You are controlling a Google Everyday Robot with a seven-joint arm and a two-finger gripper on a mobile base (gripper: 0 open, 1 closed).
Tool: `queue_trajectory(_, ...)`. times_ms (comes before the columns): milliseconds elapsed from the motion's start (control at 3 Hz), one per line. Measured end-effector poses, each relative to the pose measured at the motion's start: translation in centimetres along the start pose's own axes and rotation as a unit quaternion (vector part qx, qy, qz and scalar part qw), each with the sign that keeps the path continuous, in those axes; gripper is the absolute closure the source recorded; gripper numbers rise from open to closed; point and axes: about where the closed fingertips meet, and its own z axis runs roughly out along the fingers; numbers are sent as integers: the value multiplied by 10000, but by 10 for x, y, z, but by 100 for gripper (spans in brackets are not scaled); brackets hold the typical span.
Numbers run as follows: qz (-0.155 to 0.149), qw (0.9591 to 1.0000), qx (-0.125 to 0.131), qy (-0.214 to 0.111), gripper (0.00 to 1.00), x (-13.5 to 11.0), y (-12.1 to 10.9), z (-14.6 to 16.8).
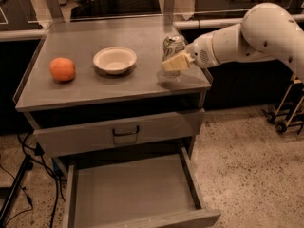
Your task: Place 7up can into middle drawer
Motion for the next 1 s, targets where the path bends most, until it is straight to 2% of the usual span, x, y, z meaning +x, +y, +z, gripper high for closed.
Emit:
queue_trajectory(667, 10, 9999, 107, 23, 100, 1, -2, 3)
queue_trajectory(1000, 93, 9991, 423, -28, 100, -2, 11, -18)
